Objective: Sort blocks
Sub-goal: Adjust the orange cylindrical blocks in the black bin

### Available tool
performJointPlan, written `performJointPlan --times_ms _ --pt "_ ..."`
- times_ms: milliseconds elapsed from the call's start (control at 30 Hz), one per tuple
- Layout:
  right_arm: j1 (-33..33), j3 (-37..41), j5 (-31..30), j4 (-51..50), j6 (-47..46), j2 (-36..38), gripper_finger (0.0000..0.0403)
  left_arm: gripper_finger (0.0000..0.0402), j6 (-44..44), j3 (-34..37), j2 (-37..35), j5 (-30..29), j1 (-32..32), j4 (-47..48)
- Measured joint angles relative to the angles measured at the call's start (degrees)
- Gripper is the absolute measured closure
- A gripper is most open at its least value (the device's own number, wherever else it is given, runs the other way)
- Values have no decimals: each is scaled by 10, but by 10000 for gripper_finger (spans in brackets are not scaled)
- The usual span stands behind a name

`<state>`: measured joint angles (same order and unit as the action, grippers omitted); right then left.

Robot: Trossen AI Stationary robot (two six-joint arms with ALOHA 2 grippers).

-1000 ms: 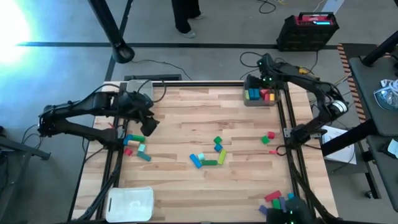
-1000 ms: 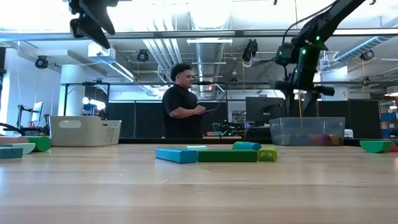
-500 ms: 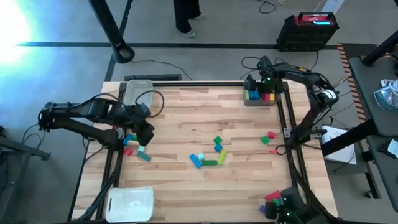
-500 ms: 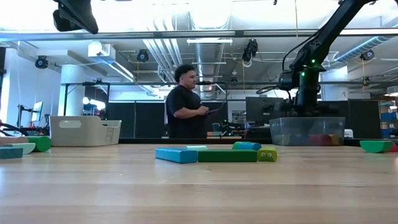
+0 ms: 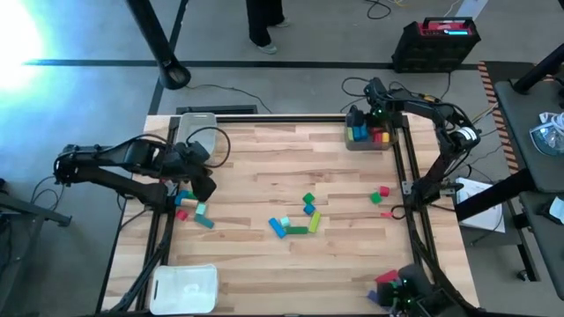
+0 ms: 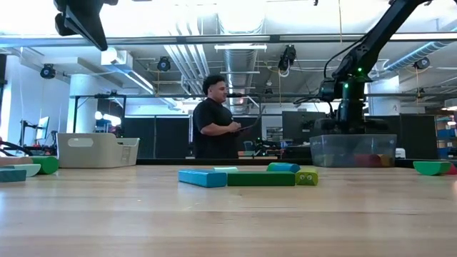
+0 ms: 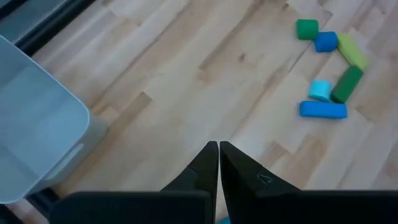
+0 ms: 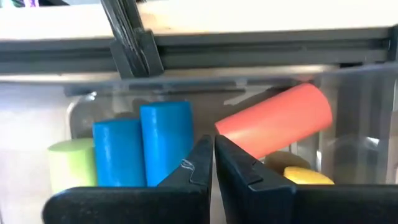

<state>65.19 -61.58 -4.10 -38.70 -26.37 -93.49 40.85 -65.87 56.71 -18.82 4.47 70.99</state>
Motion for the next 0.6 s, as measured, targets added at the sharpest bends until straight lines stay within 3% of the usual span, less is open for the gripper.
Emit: performJointPlan --times_ms 267,600 --pt "-7 0 24 -24 -6 1 390 401 -7 0 -1 -11 0 0" --pt "-20 -1 -52 -5 -61 -21 390 401 -8 0 0 -13 0 0"
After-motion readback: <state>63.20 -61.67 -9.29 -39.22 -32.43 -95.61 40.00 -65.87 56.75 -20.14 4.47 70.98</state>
